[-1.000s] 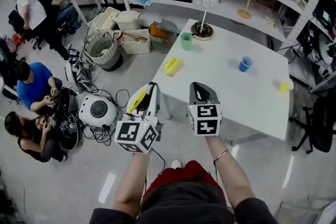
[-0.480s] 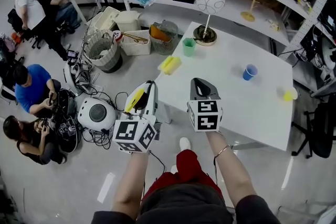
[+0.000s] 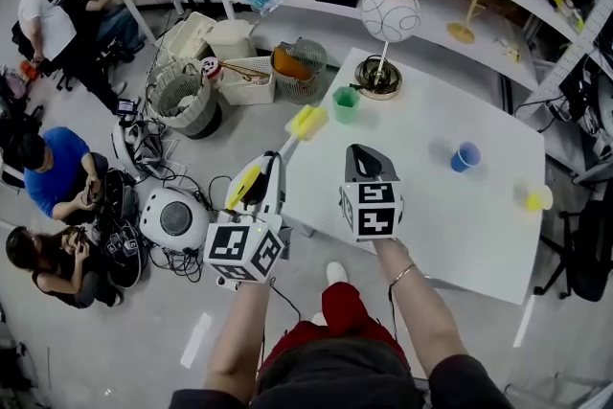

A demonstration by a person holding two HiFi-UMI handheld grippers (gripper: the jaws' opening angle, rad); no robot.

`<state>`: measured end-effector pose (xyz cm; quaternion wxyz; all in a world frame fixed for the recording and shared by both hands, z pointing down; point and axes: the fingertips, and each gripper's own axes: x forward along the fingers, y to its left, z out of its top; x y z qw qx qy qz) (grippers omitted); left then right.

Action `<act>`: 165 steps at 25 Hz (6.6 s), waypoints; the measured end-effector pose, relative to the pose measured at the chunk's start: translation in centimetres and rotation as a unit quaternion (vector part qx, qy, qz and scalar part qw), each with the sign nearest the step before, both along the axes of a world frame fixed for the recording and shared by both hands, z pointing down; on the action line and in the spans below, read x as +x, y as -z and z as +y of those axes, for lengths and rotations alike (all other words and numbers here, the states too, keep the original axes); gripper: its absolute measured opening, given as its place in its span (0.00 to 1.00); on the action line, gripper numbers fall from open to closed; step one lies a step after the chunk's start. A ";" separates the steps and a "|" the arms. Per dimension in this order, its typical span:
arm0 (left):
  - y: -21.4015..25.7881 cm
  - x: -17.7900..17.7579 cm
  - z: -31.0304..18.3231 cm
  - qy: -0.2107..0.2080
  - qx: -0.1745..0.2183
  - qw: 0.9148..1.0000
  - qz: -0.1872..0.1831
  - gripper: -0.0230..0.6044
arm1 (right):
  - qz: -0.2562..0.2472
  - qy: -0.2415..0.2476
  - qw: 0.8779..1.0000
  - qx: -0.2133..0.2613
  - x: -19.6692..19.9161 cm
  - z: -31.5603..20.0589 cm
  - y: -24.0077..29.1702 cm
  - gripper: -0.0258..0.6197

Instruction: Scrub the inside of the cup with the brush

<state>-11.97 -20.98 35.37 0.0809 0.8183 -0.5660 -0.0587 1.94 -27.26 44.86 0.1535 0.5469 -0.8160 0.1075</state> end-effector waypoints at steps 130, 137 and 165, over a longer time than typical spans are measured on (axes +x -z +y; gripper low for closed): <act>7.0 7.5 12.1 -0.300 0.026 0.930 -0.212 0.11 | 0.324 0.000 0.935 0.147 2.6 8.0 2.5 0.50; 4.8 9.4 12.4 -0.375 0.040 0.866 -0.328 0.11 | 0.362 0.067 0.917 0.154 0.8 9.5 1.4 0.50; -0.5 8.8 5.9 -0.218 -0.214 0.947 0.099 0.11 | 0.442 0.002 0.886 0.142 4.0 7.5 -0.1 0.50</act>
